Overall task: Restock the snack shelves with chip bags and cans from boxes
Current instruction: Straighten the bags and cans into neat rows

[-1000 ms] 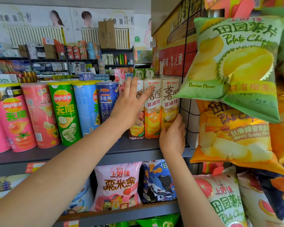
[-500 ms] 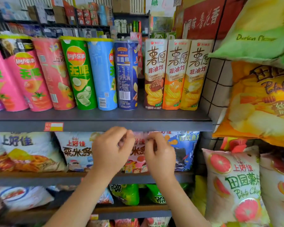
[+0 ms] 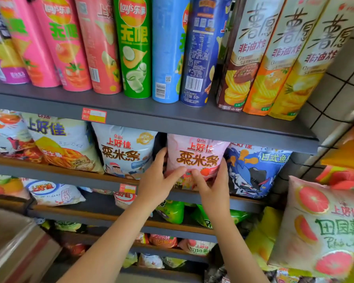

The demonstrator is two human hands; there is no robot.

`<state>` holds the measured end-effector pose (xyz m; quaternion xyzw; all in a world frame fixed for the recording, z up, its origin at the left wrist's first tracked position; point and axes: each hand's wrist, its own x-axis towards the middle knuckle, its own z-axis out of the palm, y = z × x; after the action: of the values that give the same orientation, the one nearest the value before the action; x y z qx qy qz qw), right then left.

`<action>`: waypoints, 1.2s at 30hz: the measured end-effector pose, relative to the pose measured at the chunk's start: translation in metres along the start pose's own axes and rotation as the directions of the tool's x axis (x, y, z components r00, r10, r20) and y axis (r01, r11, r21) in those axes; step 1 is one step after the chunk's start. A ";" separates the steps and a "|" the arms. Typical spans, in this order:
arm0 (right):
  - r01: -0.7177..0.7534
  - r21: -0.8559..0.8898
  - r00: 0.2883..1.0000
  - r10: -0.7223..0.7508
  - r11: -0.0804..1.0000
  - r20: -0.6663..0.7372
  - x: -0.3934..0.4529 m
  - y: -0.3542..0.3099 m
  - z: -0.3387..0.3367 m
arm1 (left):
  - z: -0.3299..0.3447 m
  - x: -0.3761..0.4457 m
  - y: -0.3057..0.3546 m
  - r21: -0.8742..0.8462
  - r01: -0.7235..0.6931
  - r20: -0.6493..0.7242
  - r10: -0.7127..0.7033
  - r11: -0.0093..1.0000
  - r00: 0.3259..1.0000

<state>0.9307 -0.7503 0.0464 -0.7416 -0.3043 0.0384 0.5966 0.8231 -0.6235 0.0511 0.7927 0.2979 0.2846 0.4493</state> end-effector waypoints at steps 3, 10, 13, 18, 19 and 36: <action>-0.007 -0.067 0.999 0.010 0.998 0.050 0.004 0.005 -0.002 | 0.003 0.003 -0.003 0.001 0.036 -0.017 -0.036 0.999 0.999; 0.002 -0.236 0.998 0.011 0.972 0.057 0.016 0.010 -0.004 | 0.008 0.006 0.004 0.126 0.067 -0.052 -0.061 0.990 0.997; 0.008 -0.181 0.999 -0.014 0.983 -0.031 0.002 0.008 -0.001 | 0.005 -0.005 0.012 -0.022 0.088 0.009 -0.088 0.996 0.996; 0.286 -0.310 0.878 -0.378 0.907 -0.294 -0.029 -0.005 0.018 | -0.012 -0.024 0.017 -0.006 0.091 -0.117 -0.091 0.996 0.989; 0.357 -0.316 0.851 -0.446 0.879 -0.278 -0.034 -0.010 0.022 | -0.020 -0.028 0.015 0.022 0.092 -0.197 -0.086 0.996 0.977; 0.433 -0.752 0.840 -0.525 0.497 0.137 -0.038 -0.109 0.190 | -0.230 0.014 -0.081 0.656 -0.012 -0.418 0.377 0.755 0.826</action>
<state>0.7761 -0.5939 0.0793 -0.8073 -0.4516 -0.3004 0.2325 0.6493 -0.4541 0.0821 0.8141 0.3986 0.4216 0.0260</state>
